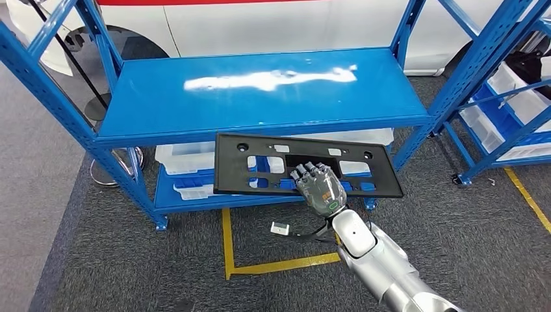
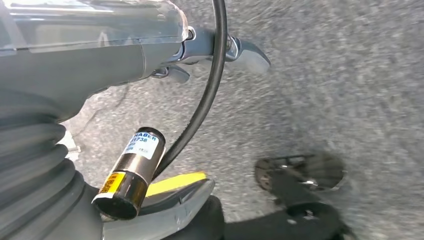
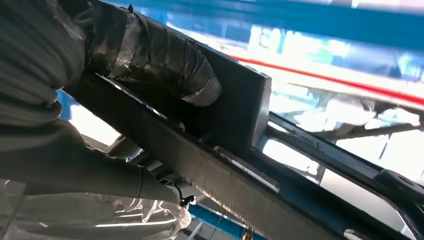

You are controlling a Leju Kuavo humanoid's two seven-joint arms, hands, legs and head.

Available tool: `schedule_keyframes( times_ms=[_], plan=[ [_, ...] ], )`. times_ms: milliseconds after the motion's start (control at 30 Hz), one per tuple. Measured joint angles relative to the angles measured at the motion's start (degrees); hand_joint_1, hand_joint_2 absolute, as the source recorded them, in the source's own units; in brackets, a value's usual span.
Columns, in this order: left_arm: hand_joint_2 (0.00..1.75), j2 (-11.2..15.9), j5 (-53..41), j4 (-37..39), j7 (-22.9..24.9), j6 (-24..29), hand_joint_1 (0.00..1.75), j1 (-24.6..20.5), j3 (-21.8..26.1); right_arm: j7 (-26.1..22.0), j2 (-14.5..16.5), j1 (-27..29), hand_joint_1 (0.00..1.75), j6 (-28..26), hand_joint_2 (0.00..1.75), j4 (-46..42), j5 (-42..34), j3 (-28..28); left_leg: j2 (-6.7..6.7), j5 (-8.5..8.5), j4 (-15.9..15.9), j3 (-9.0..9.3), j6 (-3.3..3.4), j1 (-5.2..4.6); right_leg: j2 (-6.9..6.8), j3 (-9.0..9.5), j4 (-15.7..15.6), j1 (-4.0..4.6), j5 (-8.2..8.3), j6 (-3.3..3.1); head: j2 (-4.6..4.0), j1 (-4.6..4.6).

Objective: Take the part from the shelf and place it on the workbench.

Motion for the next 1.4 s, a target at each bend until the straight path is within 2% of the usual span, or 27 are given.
schedule_keyframes(
  times_ms=[67, 133, 200, 333, 400, 467, 500, 533, 567, 600, 633, 667, 733, 767, 833, 867, 900, 1000, 1033, 1067, 1100, 1167, 1233, 1267, 1333, 1367, 1400],
  plan=[
    [1.75, 0.05, -0.08, -0.01, -0.04, 0.08, 0.00, 0.09, 0.00, 0.11, -0.23, 0.64, 1.75, 0.00, 1.75, -0.17, 0.00, -0.02, -0.02, 0.90, 0.56, -1.64, -0.27, -0.02, 0.03, 4.65, -4.61, 0.03, 2.69, -0.32, 0.00, 0.00],
    [1.75, 0.08, -0.49, -0.01, -0.39, -0.01, 0.00, 0.07, -0.03, 0.29, -0.50, 1.00, 1.75, -0.02, 1.75, -0.83, 0.00, -0.08, -0.05, 1.72, 0.95, -2.69, -0.78, -0.17, 0.18, 10.20, -12.45, 0.30, 2.49, -0.92, 0.00, -0.04],
    [1.75, 0.09, -0.94, -0.01, -0.49, -0.05, 0.00, -0.01, -0.08, 0.29, -0.79, 1.21, 1.75, -0.02, 1.75, -1.56, 0.00, -0.33, -0.04, 2.64, 0.85, -3.04, -1.40, -0.26, 0.34, 12.31, -16.39, 0.64, 1.54, -1.45, 0.00, -0.04],
    [1.75, 0.09, -1.03, -0.01, -0.32, 0.00, 0.00, -0.09, -0.09, 0.06, -0.98, 1.29, 1.75, -0.02, 1.75, -1.78, 0.00, -0.61, -0.03, 3.38, 0.55, -3.12, -1.80, -0.16, 0.37, 12.00, -16.52, 0.80, 1.91, -1.74, 0.00, -0.05],
    [1.75, 0.14, -1.07, 0.01, -0.24, 0.03, 0.00, -0.01, -0.09, -0.08, -1.03, 1.45, 1.75, -0.02, 1.75, -1.78, 0.01, -0.86, -0.09, 2.65, 0.94, -3.64, -2.20, -0.13, 0.17, 11.30, -16.82, 0.48, 2.82, -2.50, 0.00, -0.04],
    [1.75, 0.33, -1.16, 0.02, -0.16, 0.05, 0.00, 0.09, -0.09, -0.27, -1.08, 1.75, 1.75, -0.02, 1.75, -1.83, 0.02, -1.24, -0.16, -3.47, 7.25, -5.69, -2.83, -0.08, -0.07, 9.21, -17.07, 0.19, 4.87, -3.60, 0.00, -0.11],
    [1.75, 0.42, -1.24, 0.02, -0.16, 0.06, 0.00, 0.08, -0.09, -0.31, -1.09, 1.90, 1.75, -0.02, 1.75, -1.86, 0.02, -1.34, -0.16, -6.58, 11.56, -6.62, -3.02, -0.07, -0.10, 8.04, -17.00, 0.24, 5.79, -3.87, 0.00, -0.16],
    [1.75, 0.49, -1.34, 0.02, -0.15, 0.10, 0.00, 0.08, -0.10, -0.32, -1.11, 2.09, 1.75, -0.02, 1.75, -1.90, 0.02, -1.39, -0.16, -8.45, 15.56, -7.05, -3.18, -0.06, -0.15, 6.80, -16.87, 0.28, 6.70, -3.94, 0.00, -0.21],
    [1.75, 0.55, -1.51, 0.02, -0.14, 0.16, 0.00, 0.06, -0.10, -0.29, -1.12, 2.28, 1.75, -0.02, 1.75, -1.90, 0.02, -1.40, -0.16, -7.61, 16.86, -6.39, -3.23, -0.06, -0.19, 5.85, -16.72, 0.30, 7.32, -3.87, 0.00, -0.22],
    [1.75, 0.62, -1.67, 0.02, -0.14, 0.27, 0.00, 0.06, -0.11, -0.23, -1.13, 2.44, 1.75, -0.02, 1.75, -1.91, 0.02, -1.41, -0.16, -5.93, 16.24, -4.87, -3.21, -0.06, -0.22, 4.96, -16.54, 0.31, 7.87, -3.77, 0.00, -0.21],
    [1.75, 0.72, -1.80, 0.02, -0.11, 0.44, 0.00, 0.05, -0.11, -0.16, -1.14, 2.56, 1.75, -0.02, 1.75, -1.91, 0.02, -1.42, -0.16, -4.31, 13.77, -2.46, -3.10, -0.06, -0.23, 4.16, -16.33, 0.31, 8.39, -3.64, 0.00, -0.22],
    [1.75, 0.85, -1.91, 0.02, -0.06, 0.63, 0.00, 0.00, -0.11, -0.09, -1.14, 2.64, 1.75, -0.02, 1.75, -1.97, 0.02, -1.44, -0.17, -3.86, 9.69, 0.75, -2.92, -0.13, -0.23, 3.45, -16.09, 0.37, 8.86, -3.43, 0.00, -0.22],
    [1.75, 1.08, -1.96, 0.01, 0.11, 1.00, 0.00, -0.07, -0.11, 0.00, -1.16, 2.70, 1.75, -0.02, 1.75, -2.18, 0.02, -1.60, -0.24, -5.05, 1.83, 6.00, -2.50, -0.38, -0.27, 2.62, -15.82, 0.46, 9.85, -2.89, 0.00, -0.19],
    [1.75, 1.18, -1.97, 0.00, 0.24, 1.13, 0.00, -0.08, -0.11, 0.02, -1.16, 2.72, 1.75, -0.02, 1.75, -2.29, 0.02, -1.69, -0.27, -5.79, -0.41, 7.24, -2.31, -0.55, -0.30, 2.43, -15.94, 0.45, 10.42, -2.57, 0.00, -0.17],
    [1.75, 1.30, -1.97, 0.01, 0.62, 1.22, 0.00, 0.02, -0.10, -0.09, -1.19, 2.81, 1.75, -0.02, 1.75, -2.34, 0.02, -1.79, -0.19, -5.07, -1.31, 6.91, -1.78, -0.51, -0.25, 2.19, -16.29, 0.37, 11.38, -1.90, 0.00, -0.17],
    [1.75, 1.39, -1.98, 0.01, 0.88, 1.23, 0.00, 0.05, -0.09, -0.18, -1.22, 2.86, 1.75, -0.02, 1.75, -2.33, 0.02, -1.83, -0.07, -4.39, -1.56, 6.54, -1.37, -0.36, -0.12, 1.81, -15.83, 0.40, 10.66, -1.56, 0.00, -0.13],
    [1.75, 1.46, -1.99, 0.02, 1.17, 1.19, 0.00, 0.08, -0.09, -0.25, -1.25, 2.92, 1.75, -0.02, 1.75, -2.30, 0.02, -1.87, 0.09, -3.61, -1.78, 5.97, -0.85, -0.21, 0.01, 1.22, -14.38, 0.44, 8.83, -1.26, 0.00, -0.10],
    [1.75, 1.60, -2.02, 0.02, 1.74, 0.94, 0.00, 0.13, -0.09, -0.15, -1.30, 2.89, 1.75, -0.02, 1.75, -2.13, 0.02, -2.08, 0.30, -1.66, -1.62, 3.59, -0.05, -0.18, 0.17, -1.06, -4.84, 0.39, 0.64, -0.79, 0.00, -0.03],
    [1.75, 1.62, -2.01, 0.02, 1.75, 0.90, 0.00, 0.14, -0.09, -0.13, -1.30, 2.84, 1.75, -0.02, 1.75, -1.98, 0.02, -2.14, 0.30, -1.12, -1.38, 2.66, -0.10, -0.19, 0.16, -1.35, -1.86, 0.31, -0.40, -0.70, 0.00, -0.02],
    [1.75, 1.64, -2.01, 0.02, 1.66, 0.90, 0.00, 0.16, -0.09, -0.22, -1.29, 2.76, 1.75, -0.02, 1.75, -1.79, 0.02, -2.16, 0.31, -0.62, -1.09, 1.70, -0.19, -0.18, 0.15, -0.90, -0.33, 0.18, -0.07, -0.62, 0.00, -0.03],
    [1.75, 1.67, -2.01, 0.02, 1.51, 0.90, 0.00, 0.16, -0.09, -0.37, -1.28, 2.65, 1.75, -0.02, 1.75, -1.58, 0.02, -2.16, 0.30, -0.18, -0.75, 0.78, -0.31, -0.15, 0.14, 0.42, -0.65, 0.01, 1.21, -0.57, 0.00, -0.03],
    [1.75, 1.68, -2.01, 0.01, 1.11, 0.92, 0.00, 0.17, -0.09, -0.74, -1.17, 2.24, 1.75, -0.02, 1.75, -1.21, 0.02, -2.17, 0.26, 0.45, -0.02, -0.80, -0.72, -0.11, 0.19, 5.36, -6.54, -0.29, 3.55, -0.59, 0.00, -0.03],
    [1.75, 1.69, -2.01, 0.00, 0.65, 1.08, 0.00, 0.11, -0.08, -0.98, -0.85, 1.65, 1.75, -0.02, 1.75, -0.91, 0.02, -2.19, 0.27, 1.10, 0.53, -1.83, -1.36, -0.21, 0.41, 9.75, -13.46, -0.13, 3.04, -0.91, 0.00, -0.05],
    [1.75, 1.71, -2.00, 0.00, 0.39, 1.19, 0.00, 0.09, -0.07, -1.08, -0.67, 1.38, 1.75, -0.02, 1.75, -0.74, 0.02, -2.20, 0.27, 1.56, 0.54, -2.15, -1.71, -0.26, 0.51, 10.66, -15.33, 0.07, 2.43, -1.13, 0.00, -0.07],
    [1.75, 1.76, -1.98, 0.01, 0.04, 1.34, 0.00, 0.11, -0.04, -1.29, -0.43, 1.03, 1.75, -0.02, 1.75, -0.37, 0.02, -2.21, 0.20, 2.31, 0.35, -2.56, -2.41, -0.24, 0.43, 10.62, -16.38, 0.18, 2.72, -1.86, 0.00, -0.07],
    [1.75, 1.81, -1.98, 0.01, -0.02, 1.36, 0.00, 0.16, -0.03, -1.42, -0.31, 0.90, 1.75, -0.02, 1.75, -0.18, 0.02, -2.21, 0.15, 1.74, 0.67, -2.93, -2.74, -0.18, 0.31, 10.28, -16.55, 0.12, 3.20, -2.36, 0.00, -0.08],
    [1.75, 1.86, -1.96, 0.02, -0.02, 1.37, 0.00, 0.24, -0.02, -1.53, -0.20, 0.79, 1.75, -0.02, 1.75, -0.02, 0.02, -2.21, 0.12, 0.24, 1.87, -3.47, -3.04, -0.12, 0.17, 9.86, -16.72, 0.01, 3.71, -2.93, 0.00, -0.10]
  ],
)
